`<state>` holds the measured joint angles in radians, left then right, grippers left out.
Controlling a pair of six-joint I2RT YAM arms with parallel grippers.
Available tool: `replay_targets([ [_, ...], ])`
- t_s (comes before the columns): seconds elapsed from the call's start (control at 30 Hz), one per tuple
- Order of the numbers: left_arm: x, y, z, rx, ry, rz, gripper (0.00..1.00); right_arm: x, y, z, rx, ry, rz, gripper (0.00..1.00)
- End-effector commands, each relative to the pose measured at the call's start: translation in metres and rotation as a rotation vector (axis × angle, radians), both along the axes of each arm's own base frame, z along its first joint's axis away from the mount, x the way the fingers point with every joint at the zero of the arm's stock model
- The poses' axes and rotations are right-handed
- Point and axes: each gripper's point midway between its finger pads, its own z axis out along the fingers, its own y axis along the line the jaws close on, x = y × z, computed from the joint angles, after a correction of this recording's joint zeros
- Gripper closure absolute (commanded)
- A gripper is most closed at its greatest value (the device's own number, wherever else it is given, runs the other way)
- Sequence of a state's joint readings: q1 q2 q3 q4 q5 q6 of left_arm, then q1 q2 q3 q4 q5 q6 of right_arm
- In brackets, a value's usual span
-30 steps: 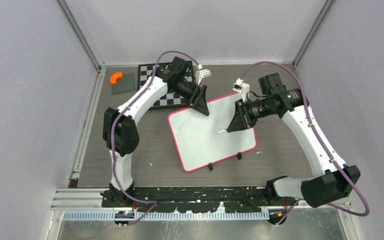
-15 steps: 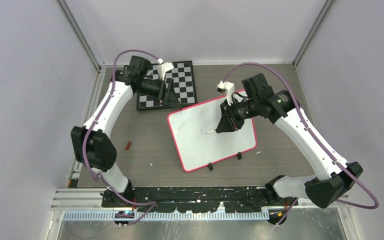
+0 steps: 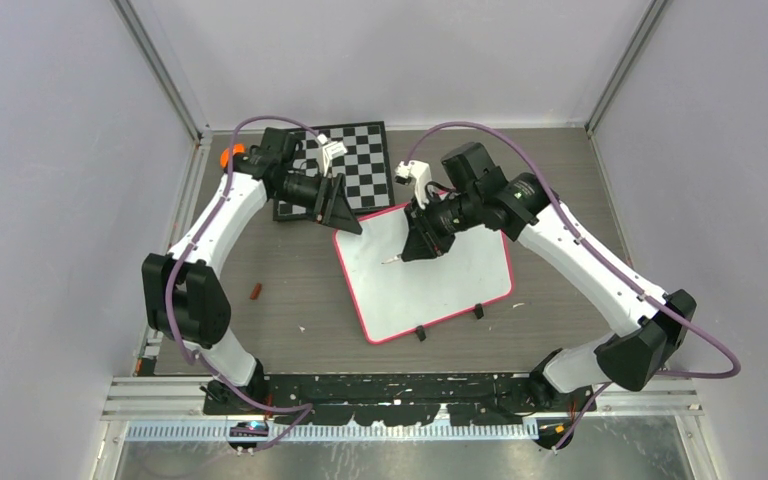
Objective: Write a sentence on the whiteboard
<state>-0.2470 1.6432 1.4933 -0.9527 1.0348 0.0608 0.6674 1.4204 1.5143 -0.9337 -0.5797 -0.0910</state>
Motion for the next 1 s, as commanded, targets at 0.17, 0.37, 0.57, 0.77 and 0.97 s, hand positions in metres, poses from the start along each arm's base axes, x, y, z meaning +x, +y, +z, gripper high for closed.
replay_targets([
  [0.17, -0.002, -0.007, 0.021, -0.092, -0.044, -0.041, 0.45, 0.004, 0.013, 0.020, 0.005, -0.113, -0.009, 1.00],
  [0.37, -0.002, -0.008, 0.021, -0.095, -0.046, -0.036, 0.48, -0.004, 0.014, 0.017, -0.025, -0.135, 0.008, 1.00],
  [0.57, -0.002, -0.009, 0.021, -0.103, -0.037, -0.041, 0.54, -0.008, 0.016, 0.008, -0.024, -0.120, 0.027, 1.00],
  [0.77, -0.002, -0.010, 0.020, -0.111, -0.030, -0.045, 0.63, -0.005, 0.024, 0.011, -0.014, -0.134, 0.023, 1.00],
  [0.97, -0.002, -0.010, 0.020, -0.115, -0.028, -0.047, 0.67, 0.002, 0.036, 0.021, -0.011, -0.166, 0.009, 1.00],
])
